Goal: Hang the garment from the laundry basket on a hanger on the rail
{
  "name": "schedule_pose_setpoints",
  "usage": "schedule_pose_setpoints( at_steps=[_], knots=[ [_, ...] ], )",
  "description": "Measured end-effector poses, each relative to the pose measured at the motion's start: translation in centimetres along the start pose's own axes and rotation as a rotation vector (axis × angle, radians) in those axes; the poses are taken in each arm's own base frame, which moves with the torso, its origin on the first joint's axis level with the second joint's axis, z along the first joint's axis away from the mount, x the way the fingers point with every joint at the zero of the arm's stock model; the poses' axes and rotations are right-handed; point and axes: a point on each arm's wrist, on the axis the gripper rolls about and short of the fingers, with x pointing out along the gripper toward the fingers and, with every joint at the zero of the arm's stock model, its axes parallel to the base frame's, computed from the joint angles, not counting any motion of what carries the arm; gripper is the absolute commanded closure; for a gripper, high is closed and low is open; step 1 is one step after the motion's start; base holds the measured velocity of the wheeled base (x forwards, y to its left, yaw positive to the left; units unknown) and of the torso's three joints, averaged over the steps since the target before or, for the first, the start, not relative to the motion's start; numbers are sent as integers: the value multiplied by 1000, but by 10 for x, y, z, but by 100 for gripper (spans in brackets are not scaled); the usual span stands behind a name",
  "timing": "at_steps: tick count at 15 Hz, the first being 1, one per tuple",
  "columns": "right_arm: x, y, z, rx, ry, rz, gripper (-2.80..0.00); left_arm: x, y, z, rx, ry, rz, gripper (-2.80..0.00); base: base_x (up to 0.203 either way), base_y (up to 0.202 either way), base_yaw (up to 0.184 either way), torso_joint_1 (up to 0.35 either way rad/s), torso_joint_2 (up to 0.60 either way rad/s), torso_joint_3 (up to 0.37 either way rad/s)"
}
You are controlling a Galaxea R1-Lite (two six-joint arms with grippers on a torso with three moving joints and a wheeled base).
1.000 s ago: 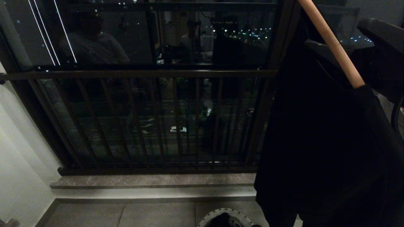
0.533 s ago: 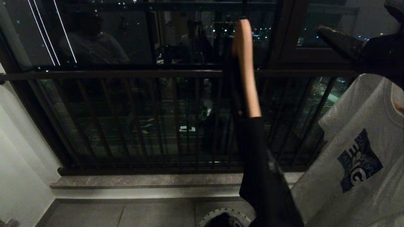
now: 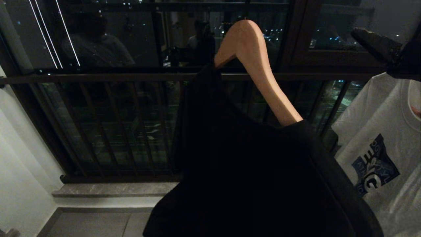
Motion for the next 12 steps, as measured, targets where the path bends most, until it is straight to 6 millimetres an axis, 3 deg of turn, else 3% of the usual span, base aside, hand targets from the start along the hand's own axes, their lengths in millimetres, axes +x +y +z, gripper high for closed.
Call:
schedule_pose_setpoints(
  at_steps=[4, 5, 12],
  knots=[
    [-29, 6, 22, -111, -41, -138, -280, 0, 0, 0, 3, 0, 0, 0, 0, 0, 0, 0, 0, 0],
    [-35, 11, 24, -130, -48, -161, 0, 0, 0, 0, 4, 0, 0, 0, 0, 0, 0, 0, 0, 0],
    [-49, 42, 7, -115, -39, -194, 0, 0, 0, 0, 0, 0, 0, 0, 0, 0, 0, 0, 0, 0]
  ],
)
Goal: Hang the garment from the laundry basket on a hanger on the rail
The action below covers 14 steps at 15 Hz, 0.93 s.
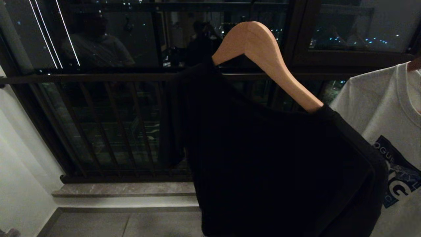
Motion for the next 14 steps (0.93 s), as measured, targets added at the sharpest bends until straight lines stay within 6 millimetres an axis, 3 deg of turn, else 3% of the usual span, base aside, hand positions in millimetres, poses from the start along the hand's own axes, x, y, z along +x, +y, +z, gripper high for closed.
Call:
schedule_pose_setpoints(
  at_steps=[8, 11, 14],
  knots=[
    [-37, 26, -53, 38, 88, -68, 0, 0, 0, 0, 0, 0, 0, 0, 0, 0, 0, 0, 0, 0],
    [-55, 21, -85, -77, 93, -227, 0, 0, 0, 0, 0, 0, 0, 0, 0, 0, 0, 0, 0, 0],
    [-64, 25, -119, -205, 122, -497, 0, 0, 0, 0, 0, 0, 0, 0, 0, 0, 0, 0, 0, 0]
  ],
)
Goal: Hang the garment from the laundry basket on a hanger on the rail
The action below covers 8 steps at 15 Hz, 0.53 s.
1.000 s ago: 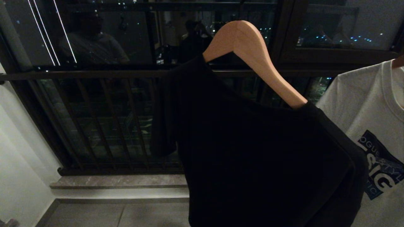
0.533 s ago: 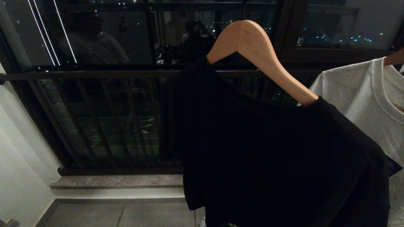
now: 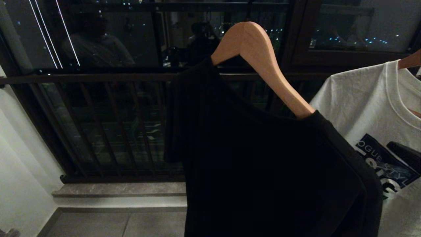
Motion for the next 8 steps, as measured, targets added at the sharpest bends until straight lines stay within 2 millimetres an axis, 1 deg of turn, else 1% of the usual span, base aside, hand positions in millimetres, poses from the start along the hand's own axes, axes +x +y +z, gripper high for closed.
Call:
schedule_pose_setpoints(
  at_steps=[2, 3, 6, 8],
  knots=[
    [-15, 12, -22, -99, 60, -171, 0, 0, 0, 0, 0, 0, 0, 0, 0, 0, 0, 0, 0, 0],
    [-24, 17, -28, -132, 78, -240, 0, 0, 0, 0, 0, 0, 0, 0, 0, 0, 0, 0, 0, 0],
    [-49, 26, -42, -238, 117, -434, 0, 0, 0, 0, 1, 0, 0, 0, 0, 0, 0, 0, 0, 0],
    [-63, 31, -46, -282, 116, -512, 0, 0, 0, 0, 0, 0, 0, 0, 0, 0, 0, 0, 0, 0]
  ],
)
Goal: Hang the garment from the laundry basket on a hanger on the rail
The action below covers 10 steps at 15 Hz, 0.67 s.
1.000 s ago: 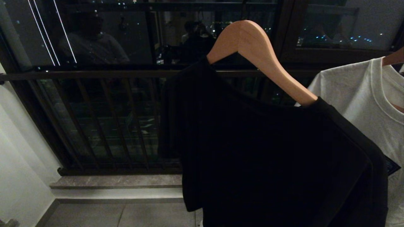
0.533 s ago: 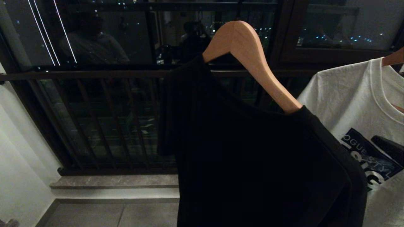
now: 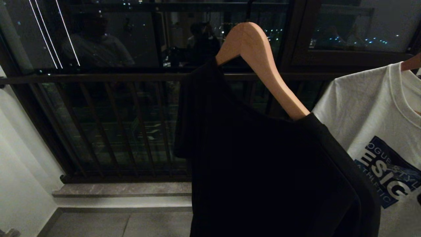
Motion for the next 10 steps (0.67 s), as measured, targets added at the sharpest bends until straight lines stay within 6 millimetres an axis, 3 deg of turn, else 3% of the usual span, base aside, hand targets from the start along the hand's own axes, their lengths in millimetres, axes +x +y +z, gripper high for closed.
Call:
schedule_pose_setpoints(
  at_steps=[6, 10],
  knots=[
    [-37, 3, -42, -43, 217, -72, 0, 0, 0, 0, 0, 0, 0, 0, 0, 0, 0, 0, 0, 0],
    [-56, 5, -51, -39, 101, -19, 0, 0, 0, 0, 0, 0, 0, 0, 0, 0, 0, 0, 0, 0]
  ],
)
